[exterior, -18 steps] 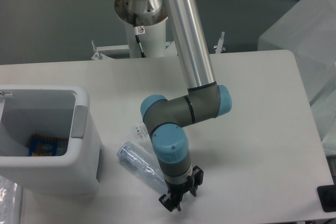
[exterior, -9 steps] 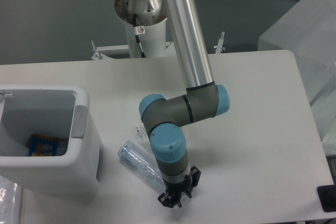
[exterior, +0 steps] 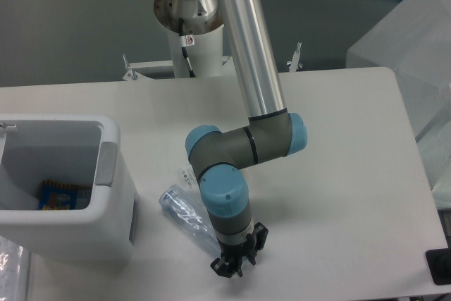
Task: Place the trash in the trash can
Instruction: 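Lower the open gripper around the bottle and close on it, then lift the clear bottle off the table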
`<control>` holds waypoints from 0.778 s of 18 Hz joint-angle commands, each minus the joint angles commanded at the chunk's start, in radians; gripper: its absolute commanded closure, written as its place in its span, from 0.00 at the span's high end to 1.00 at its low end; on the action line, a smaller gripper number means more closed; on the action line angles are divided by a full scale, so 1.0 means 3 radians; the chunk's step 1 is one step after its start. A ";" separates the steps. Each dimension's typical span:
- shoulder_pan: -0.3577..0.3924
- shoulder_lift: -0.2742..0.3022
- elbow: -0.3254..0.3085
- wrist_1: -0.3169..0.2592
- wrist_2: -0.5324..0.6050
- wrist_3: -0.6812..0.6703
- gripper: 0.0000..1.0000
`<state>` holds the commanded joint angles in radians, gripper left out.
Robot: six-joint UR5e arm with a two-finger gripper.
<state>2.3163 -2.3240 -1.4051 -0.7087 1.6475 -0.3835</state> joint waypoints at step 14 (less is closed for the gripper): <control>0.0240 0.0378 0.0388 0.0000 -0.0036 0.0005 0.28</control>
<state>2.3883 -2.2106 -1.2888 -0.7087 1.6368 -0.3820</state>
